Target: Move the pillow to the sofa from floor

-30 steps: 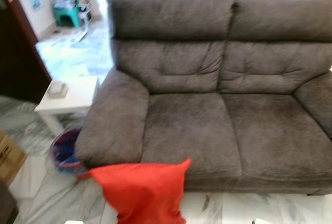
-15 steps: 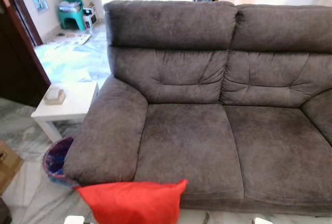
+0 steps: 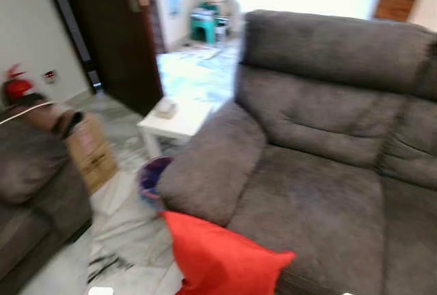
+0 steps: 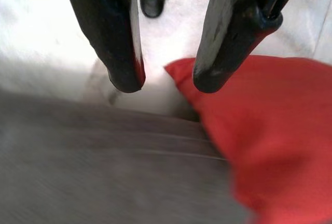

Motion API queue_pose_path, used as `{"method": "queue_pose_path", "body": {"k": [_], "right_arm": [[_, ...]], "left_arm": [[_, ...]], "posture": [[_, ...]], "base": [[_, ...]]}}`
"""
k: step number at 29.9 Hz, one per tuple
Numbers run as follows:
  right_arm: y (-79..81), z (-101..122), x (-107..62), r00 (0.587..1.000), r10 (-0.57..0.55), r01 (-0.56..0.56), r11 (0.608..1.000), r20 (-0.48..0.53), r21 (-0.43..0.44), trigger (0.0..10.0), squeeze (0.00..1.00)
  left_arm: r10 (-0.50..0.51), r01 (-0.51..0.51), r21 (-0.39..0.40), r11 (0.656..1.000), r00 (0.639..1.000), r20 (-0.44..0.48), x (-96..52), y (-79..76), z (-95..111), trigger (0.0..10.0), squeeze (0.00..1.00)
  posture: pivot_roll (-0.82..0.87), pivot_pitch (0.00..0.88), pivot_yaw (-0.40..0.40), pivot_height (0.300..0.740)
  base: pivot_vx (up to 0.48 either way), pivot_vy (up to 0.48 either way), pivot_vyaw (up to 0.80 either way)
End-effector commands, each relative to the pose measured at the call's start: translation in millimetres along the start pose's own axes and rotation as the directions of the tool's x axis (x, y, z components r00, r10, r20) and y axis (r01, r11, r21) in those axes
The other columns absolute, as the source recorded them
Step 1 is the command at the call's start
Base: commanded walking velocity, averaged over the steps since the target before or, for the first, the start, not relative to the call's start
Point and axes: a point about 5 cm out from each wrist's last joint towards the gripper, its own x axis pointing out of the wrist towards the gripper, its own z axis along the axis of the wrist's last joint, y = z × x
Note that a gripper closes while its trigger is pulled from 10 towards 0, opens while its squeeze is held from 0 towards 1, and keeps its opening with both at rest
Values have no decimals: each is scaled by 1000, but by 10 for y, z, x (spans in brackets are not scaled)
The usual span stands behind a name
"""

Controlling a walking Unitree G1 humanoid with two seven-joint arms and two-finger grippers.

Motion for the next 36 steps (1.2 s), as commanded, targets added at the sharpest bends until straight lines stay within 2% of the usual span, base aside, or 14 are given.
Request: {"method": "queue_pose_path", "body": {"k": [1,5,9,13,14,17,18,19,24,26,29,31,33,36], "right_arm": [[39,14,6,1000,10,-10,1000,11,12,10000,0],[36,16,5,1000,9,-9,1000,15,19,10000,0],[51,58,12,999,9,-12,999,44,48,10000,0],[73,230,34,991,13,-16,1000,133,16,10000,0],[68,391,34,972,16,-30,998,235,55,10000,0],[72,536,39,953,23,-46,996,302,71,10000,0],[96,621,41,940,48,-73,995,338,62,10000,612],[107,667,38,930,59,-87,994,363,60,10000,1000],[94,766,18,903,55,-85,995,426,50,10000,1000],[82,779,5,893,67,-96,994,445,42,10000,1000],[78,771,-14,882,87,-110,994,462,24,10000,1000],[78,770,-21,878,93,-116,993,470,19,10000,1000],[85,781,-54,855,107,-123,992,507,-4,10000,1000],[75,775,-80,841,113,-125,992,530,-13,10000,1000]], "left_arm": [[12,-12,0,1000,1000,17,4,32,38,10000,0],[15,-15,-4,1000,998,54,24,34,129,10000,0],[2,-3,10,1000,998,68,34,13,166,10000,0],[-14,11,25,1000,995,95,47,-21,222,10000,0],[-21,18,30,999,994,105,53,-31,249,10000,0],[-40,35,41,999,992,123,61,-51,294,10000,0],[-46,39,46,998,986,159,70,-65,367,10000,0],[-46,38,47,998,982,185,75,-70,419,10000,0],[-50,22,94,995,948,313,75,-84,666,10000,0],[-48,3,111,994,912,406,52,-90,831,10000,0],[-43,-69,191,979,849,527,-14,-87,1043,10000,0],[-52,-80,212,974,832,552,-34,-100,1081,10000,0],[-53,-99,214,972,793,607,-104,-133,1133,10000,0],[-76,-70,208,976,780,621,-149,-211,1099,10000,0]], "posture": [[15,43,5,740],[19,45,5,740],[18,47,7,740],[22,50,7,740],[20,50,8,740],[18,54,10,740],[17,59,8,740],[17,60,8,740],[7,60,6,740],[15,62,4,740],[20,67,2,740],[19,67,2,740],[12,68,11,740],[15,67,8,740]], "base": [[0,0,800],[0,0,800],[0,0,0],[0,0,0],[0,0,0],[0,0,0],[0,0,0],[0,0,0],[0,0,0],[0,0,0],[0,0,0],[0,0,0],[0,0,0],[0,0,0]]}}
